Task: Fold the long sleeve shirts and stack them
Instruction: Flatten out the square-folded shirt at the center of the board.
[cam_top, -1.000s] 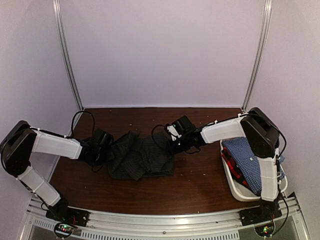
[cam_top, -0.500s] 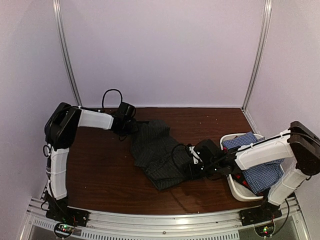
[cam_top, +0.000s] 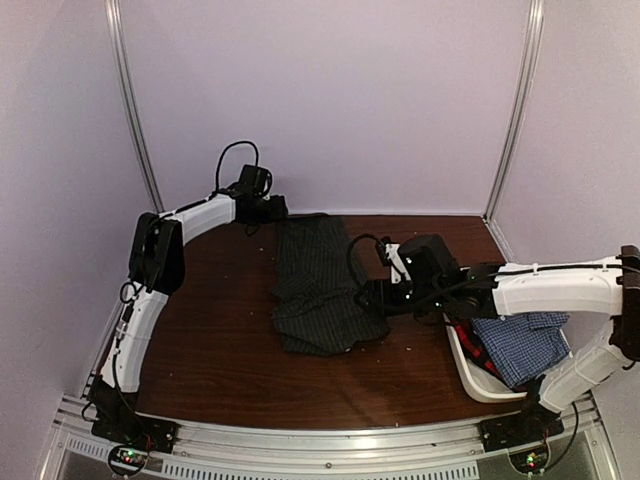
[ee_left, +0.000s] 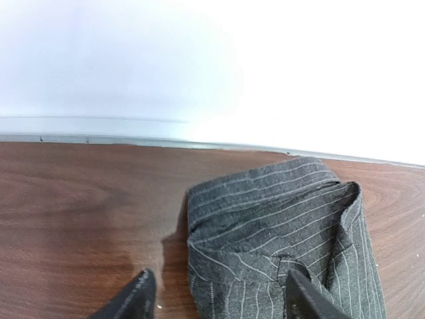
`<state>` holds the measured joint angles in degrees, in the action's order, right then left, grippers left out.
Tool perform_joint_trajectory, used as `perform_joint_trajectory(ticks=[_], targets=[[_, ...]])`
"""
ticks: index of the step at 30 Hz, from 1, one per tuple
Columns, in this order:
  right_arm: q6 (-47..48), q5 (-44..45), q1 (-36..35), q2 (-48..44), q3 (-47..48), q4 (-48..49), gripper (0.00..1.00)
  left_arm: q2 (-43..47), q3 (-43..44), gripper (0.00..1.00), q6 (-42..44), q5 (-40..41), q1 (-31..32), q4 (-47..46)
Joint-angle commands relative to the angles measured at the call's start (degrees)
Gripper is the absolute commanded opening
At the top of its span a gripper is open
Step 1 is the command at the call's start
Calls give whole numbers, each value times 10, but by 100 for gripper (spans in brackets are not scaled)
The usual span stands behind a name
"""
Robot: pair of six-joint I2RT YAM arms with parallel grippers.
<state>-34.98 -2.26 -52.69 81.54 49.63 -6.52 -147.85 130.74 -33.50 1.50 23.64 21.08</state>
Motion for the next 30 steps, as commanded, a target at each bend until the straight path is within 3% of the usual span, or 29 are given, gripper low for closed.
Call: perform_joint_trajectory(ticks=[1, 3, 7, 15, 22, 30], targets=[[66, -16, 66, 39, 47, -29, 65, 33, 0, 72, 48, -60, -9, 33], [84, -31, 89, 62, 66, -27, 65, 73, -54, 74, 42, -88, -7, 31], [104, -64, 118, 105, 94, -31, 67, 200, -245, 76, 23, -129, 9, -24], [88, -113, 121, 155, 83, -26, 68, 360, -539, 79, -38, -159, 88, -84], [34, -132, 117, 170, 67, -32, 55, 386, -611, 75, -94, -169, 135, -67], [-31, -163, 66, 204, 99, -29, 48, 373, -532, 73, -43, -149, 128, 65]])
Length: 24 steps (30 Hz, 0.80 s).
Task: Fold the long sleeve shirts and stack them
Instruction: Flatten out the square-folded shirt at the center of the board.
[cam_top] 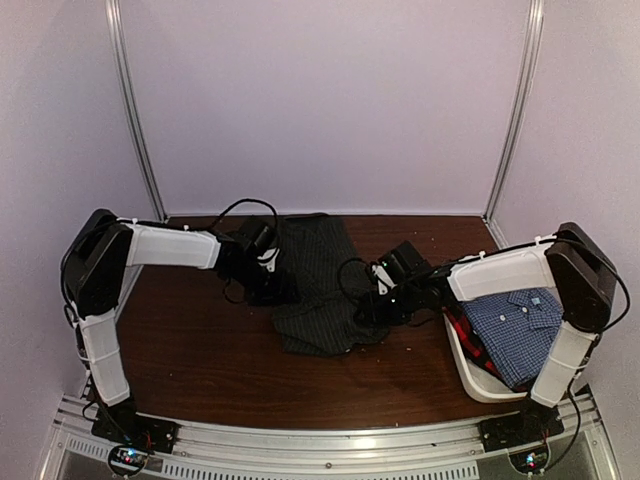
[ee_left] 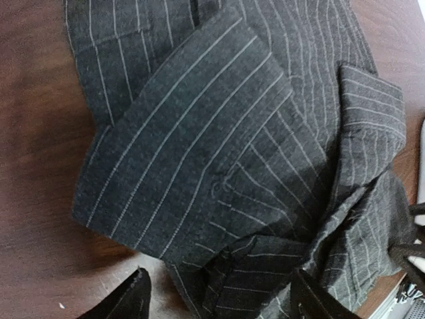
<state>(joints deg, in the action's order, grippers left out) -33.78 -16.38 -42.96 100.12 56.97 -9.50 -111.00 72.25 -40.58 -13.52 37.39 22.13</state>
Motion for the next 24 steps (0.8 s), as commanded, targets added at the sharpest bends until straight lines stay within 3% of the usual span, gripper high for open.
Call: perform_joint_trajectory(ticks=[1, 6, 9, 16, 18, 24], targets=[[-49, -27, -37, 21, 31, 3, 48, -1, 61, 73, 33, -11, -14, 67], [-113, -60, -47, 19, 36, 24, 47, -9, 91, 72, 43, -53, -27, 150], [-117, -47, -52, 7, 37, 27, 48, 5, 83, 72, 47, -49, -27, 150], [-42, 56, -50, -41, 4, 34, 57, 69, -57, 74, 52, -1, -25, 17], [-51, 66, -46, -61, -3, 28, 61, 73, -69, 72, 46, -30, -19, 11], [-41, 120, -36, -79, -52, 92, 67, 75, -103, 73, 56, 0, 5, -31]])
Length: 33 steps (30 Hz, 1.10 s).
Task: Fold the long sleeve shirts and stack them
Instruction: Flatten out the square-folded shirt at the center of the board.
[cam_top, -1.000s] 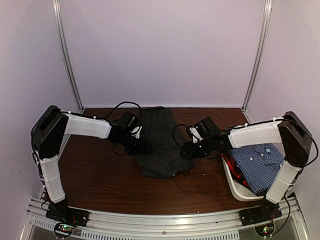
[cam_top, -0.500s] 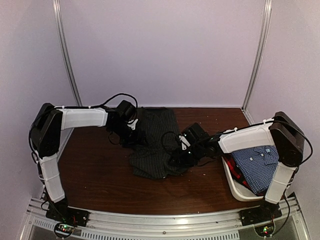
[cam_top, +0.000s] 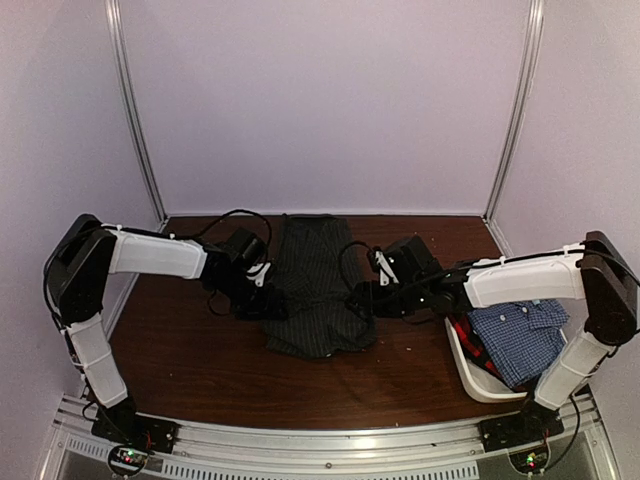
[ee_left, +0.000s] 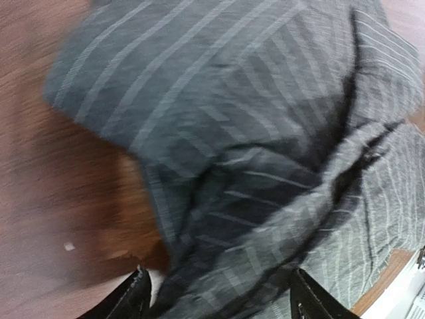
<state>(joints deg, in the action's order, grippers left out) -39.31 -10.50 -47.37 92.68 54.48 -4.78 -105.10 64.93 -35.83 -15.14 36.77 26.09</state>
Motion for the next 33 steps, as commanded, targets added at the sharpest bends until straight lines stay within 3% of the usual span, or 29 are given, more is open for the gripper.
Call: perform_joint_trajectory(ticks=[1, 4, 8, 13, 19, 26, 29, 33], targets=[[15, 63, 11, 1, -29, 46, 67, 16, -38, 71, 6, 15, 11, -81], [36, 46, 16, 22, -23, 72, 66, 23, -57, 65, -11, 13, 14, -113], [52, 27, 23, 54, -6, 71, 63, 31, -61, 47, -31, 31, 26, -139], [64, 6, 23, 70, 3, 66, 55, 31, -45, 30, -51, 34, 46, -145], [68, 0, 25, 75, 5, 69, 40, 37, -15, 24, -35, 46, 57, -105], [66, -20, 23, 54, -1, 63, 6, 55, 13, 18, -5, 30, 59, -59], [72, -32, 21, 32, -3, 52, 0, 66, 12, 12, 3, 8, 66, -50], [81, -33, 12, -6, -14, 16, 0, 90, -7, 9, 13, -33, 79, -40]])
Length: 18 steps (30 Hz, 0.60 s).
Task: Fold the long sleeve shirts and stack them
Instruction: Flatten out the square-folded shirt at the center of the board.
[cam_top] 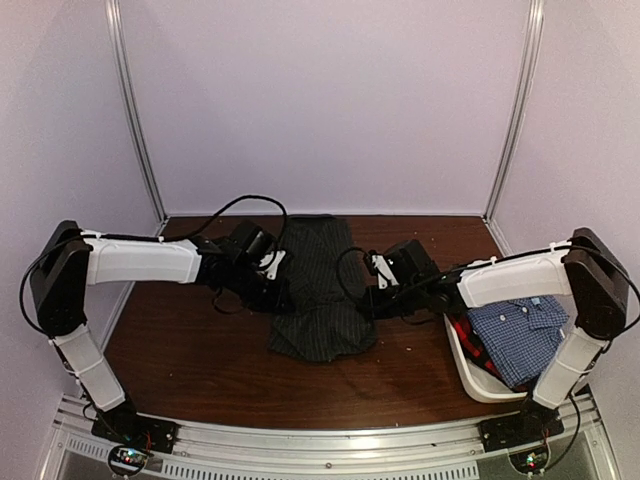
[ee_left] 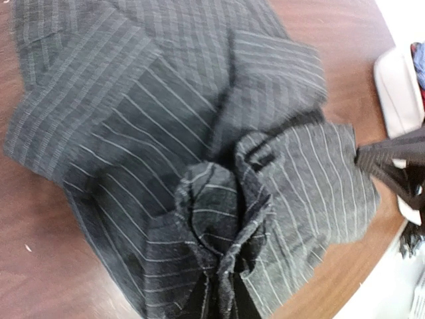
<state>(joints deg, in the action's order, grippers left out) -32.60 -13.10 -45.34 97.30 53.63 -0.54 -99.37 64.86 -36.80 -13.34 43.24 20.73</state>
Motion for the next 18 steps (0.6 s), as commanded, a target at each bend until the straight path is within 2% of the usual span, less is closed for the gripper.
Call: perform_joint_trajectory(ticks=[1, 6, 10, 12, 14, 18], targets=[[15, -8, -10, -65, -11, -34, 0, 40, -12, 8, 24, -63, 18, 17], [25, -25, -38, -125, -43, -75, 0, 80, -59, 7, 26, -102, 56, 25], [8, -32, -91, -166, -95, -81, 0, 106, -122, 9, 17, -130, 76, 25], [-8, -36, -118, -183, -131, -65, 0, 112, -151, 16, 14, -135, 92, 23], [-17, -37, -141, -197, -159, -57, 6, 111, -176, 24, 9, -148, 103, 17], [-25, -23, -159, -229, -179, -87, 31, 133, -209, 52, 7, -163, 110, 15]])
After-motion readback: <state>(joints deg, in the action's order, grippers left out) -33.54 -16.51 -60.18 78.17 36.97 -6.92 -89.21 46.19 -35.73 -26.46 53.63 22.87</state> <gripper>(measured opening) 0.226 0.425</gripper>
